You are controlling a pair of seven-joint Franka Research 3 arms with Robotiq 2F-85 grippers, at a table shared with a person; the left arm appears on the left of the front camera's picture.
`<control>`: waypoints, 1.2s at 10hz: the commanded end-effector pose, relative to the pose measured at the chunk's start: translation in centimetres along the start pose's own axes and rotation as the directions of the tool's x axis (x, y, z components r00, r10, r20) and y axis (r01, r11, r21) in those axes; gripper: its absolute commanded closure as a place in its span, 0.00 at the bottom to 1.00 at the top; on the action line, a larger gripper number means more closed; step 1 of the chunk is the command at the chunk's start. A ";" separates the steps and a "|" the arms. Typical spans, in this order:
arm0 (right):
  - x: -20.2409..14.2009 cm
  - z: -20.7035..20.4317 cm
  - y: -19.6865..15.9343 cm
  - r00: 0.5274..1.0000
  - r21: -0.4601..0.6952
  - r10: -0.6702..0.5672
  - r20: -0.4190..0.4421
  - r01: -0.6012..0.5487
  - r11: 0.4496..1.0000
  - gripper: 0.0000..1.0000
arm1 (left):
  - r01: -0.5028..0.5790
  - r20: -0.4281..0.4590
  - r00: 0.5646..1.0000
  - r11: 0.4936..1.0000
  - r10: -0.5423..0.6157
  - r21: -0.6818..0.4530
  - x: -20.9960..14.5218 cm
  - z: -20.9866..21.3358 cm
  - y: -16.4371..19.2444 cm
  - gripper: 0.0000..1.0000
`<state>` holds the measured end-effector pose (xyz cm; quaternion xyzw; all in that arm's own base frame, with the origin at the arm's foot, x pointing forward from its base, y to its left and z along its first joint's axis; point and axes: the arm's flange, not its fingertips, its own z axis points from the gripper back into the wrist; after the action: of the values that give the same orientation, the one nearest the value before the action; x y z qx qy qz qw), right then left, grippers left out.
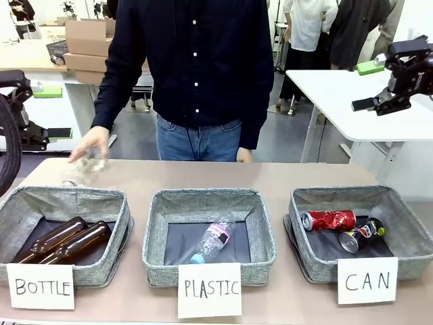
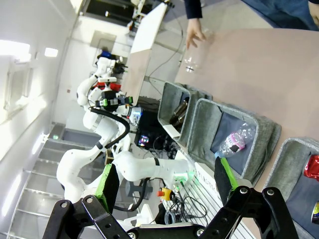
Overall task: Sort the can waste into the basket.
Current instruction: Pick up the can waste from the table and place it in the right Fabric basket.
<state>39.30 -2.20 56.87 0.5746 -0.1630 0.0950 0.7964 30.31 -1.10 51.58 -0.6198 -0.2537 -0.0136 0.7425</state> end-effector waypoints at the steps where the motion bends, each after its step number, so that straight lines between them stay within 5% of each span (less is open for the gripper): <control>1: 0.0 -0.2 0.1 1.000 0.001 0.009 -0.003 -0.009 1.000 0.00 | 0.004 0.007 1.000 1.000 -0.004 -0.021 -0.2 -0.2 0.1 0.00; 12: 0.0 -0.2 0.1 1.000 0.001 0.009 -0.003 -0.009 1.000 0.00 | 0.004 0.007 1.000 1.000 -0.004 -0.021 -0.2 -0.2 0.1 0.00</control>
<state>39.30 -2.20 56.87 0.5746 -0.1630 0.0950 0.7964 30.31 -1.10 51.58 -0.6198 -0.2537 -0.0136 0.7425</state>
